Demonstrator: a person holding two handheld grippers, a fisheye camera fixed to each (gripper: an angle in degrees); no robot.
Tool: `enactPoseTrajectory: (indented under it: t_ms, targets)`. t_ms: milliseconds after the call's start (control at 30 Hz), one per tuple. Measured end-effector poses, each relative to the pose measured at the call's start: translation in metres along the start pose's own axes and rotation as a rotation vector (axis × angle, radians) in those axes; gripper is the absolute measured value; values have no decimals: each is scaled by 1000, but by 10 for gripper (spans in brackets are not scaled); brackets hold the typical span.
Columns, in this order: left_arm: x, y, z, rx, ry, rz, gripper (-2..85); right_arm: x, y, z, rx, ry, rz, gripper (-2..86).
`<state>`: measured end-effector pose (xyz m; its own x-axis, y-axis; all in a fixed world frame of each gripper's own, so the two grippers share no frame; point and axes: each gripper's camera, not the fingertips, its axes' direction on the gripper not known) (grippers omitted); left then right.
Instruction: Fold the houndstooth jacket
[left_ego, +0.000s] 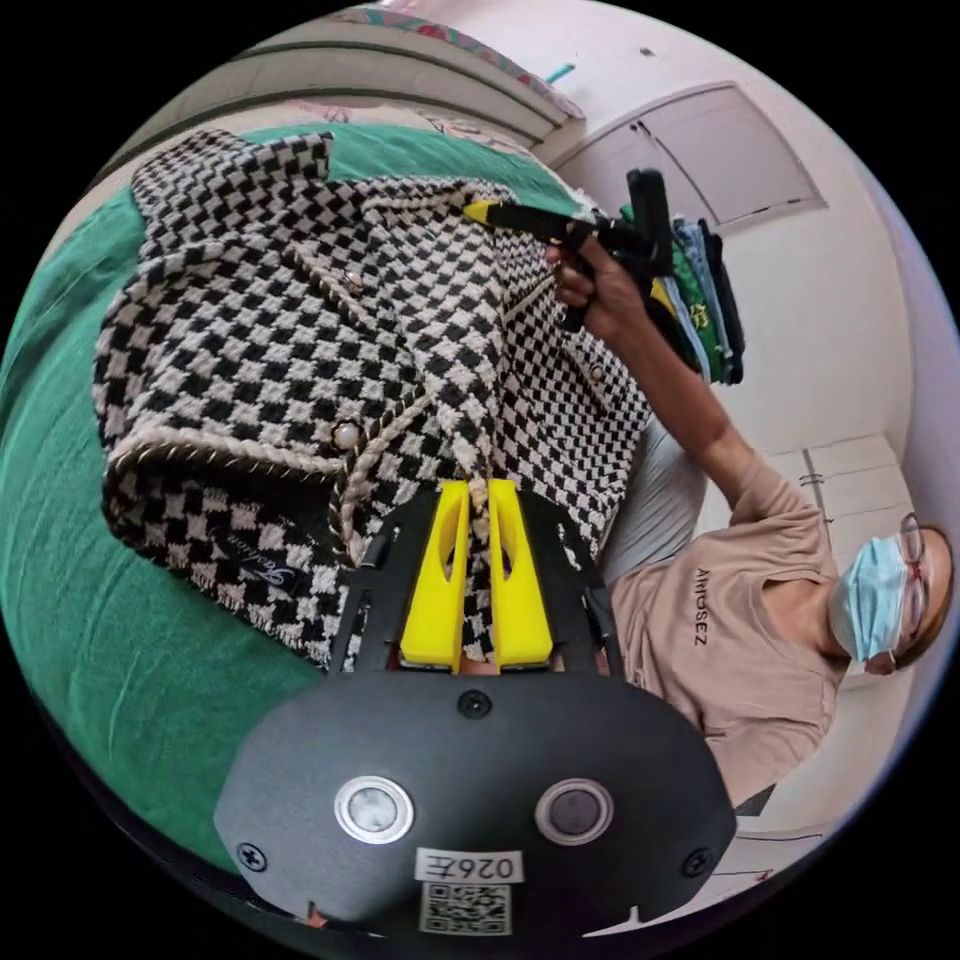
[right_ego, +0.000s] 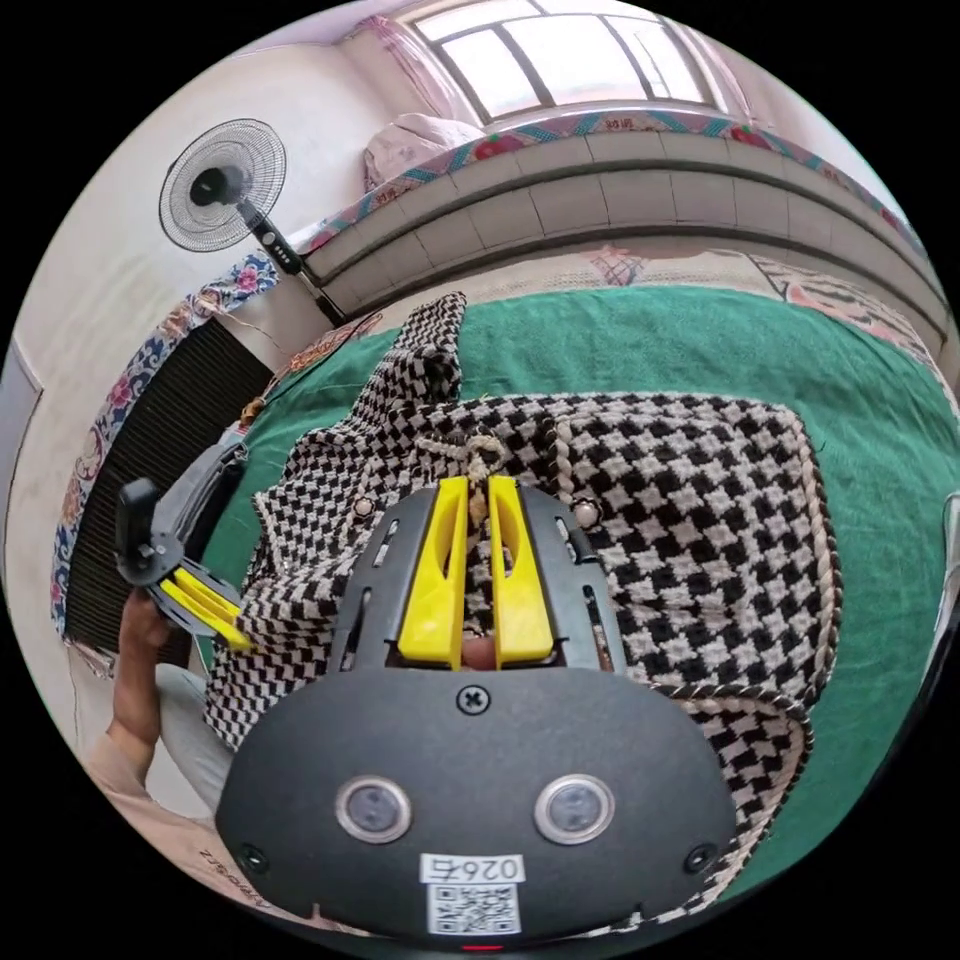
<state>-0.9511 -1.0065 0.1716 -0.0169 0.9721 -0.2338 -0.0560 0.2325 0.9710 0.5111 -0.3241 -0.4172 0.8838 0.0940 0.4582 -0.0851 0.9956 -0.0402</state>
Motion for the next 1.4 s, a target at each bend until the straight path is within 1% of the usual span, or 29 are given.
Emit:
enactPoseTrajectory:
  t_ms: [67,133,200,233,300,367,400,433,467,500,567,667,733,767,800,833,867,933,967,1000,1033,1067,1100,1133,1200,1300,1400]
  targets:
    - [-5,9,-14,44,-5,-2,26,-8,-1,-9,30,38,-49,13]
    - [-4,16,-22,76,-55,-11,12,-20,-3,-15,59,96,-107,10]
    - [2,24,-24,98,-146,-3,-2,-39,-6,-18,92,116,-189,2]
    - [4,26,-24,105,-169,6,-3,-43,-6,-20,108,102,-205,2]
    - [15,31,-22,145,-239,77,-4,-51,-5,-32,233,-44,-256,4]
    - [15,35,-21,194,-290,97,4,-49,-10,-28,258,-59,-273,15]
    - [6,37,-19,234,-312,78,25,-43,-22,-13,162,24,-242,22]
    - [0,38,-16,246,-314,62,36,-39,-29,-4,93,62,-221,26]
    - [-16,36,-10,244,-308,12,86,-29,-39,9,-16,109,-186,28]
    - [-31,32,-2,226,-288,-22,123,-21,-43,10,-42,138,-148,31]
    - [-51,26,10,209,-246,-41,147,-18,-42,-4,4,116,-128,32]
    - [-63,18,27,232,-201,8,132,-32,-37,-28,69,33,-170,9]
    - [-68,13,46,180,-244,29,96,-47,-29,-31,97,-36,-215,-3]
    - [-73,14,59,150,-316,18,84,-59,-25,-19,65,-50,-263,-6]
    - [-78,21,61,188,-353,5,74,-72,-25,7,-42,1,-309,-7]
    - [-83,25,61,199,-339,-8,70,-77,-25,24,-125,44,-330,-8]
    - [-94,30,58,198,-278,-43,55,-83,-26,57,-293,117,-359,-8]
    - [-113,38,48,169,-165,-83,25,-86,-31,52,-225,120,-321,-8]
    - [-122,46,33,199,-95,-58,8,-85,-38,43,-199,79,-296,-8]
    - [-132,57,14,269,-30,-38,3,-83,-47,30,-149,29,-271,-8]
    - [-139,63,2,319,-1,-35,0,-81,-51,23,-121,15,-254,-8]
    - [-156,72,-23,427,33,-37,-1,-77,-62,10,-62,-6,-223,-7]
    - [-177,78,-47,521,46,-58,1,-73,-74,-2,-6,-27,-200,-5]
    - [-188,80,-58,563,50,-74,3,-70,-81,-6,18,-31,-185,-4]
    - [-234,81,-90,717,66,-137,43,-62,-114,-11,62,-43,-142,9]
    - [-284,62,-103,812,47,-205,106,-58,-161,2,56,-28,-125,19]
    - [-324,29,-92,797,-42,-257,134,-55,-204,28,51,-26,-103,25]
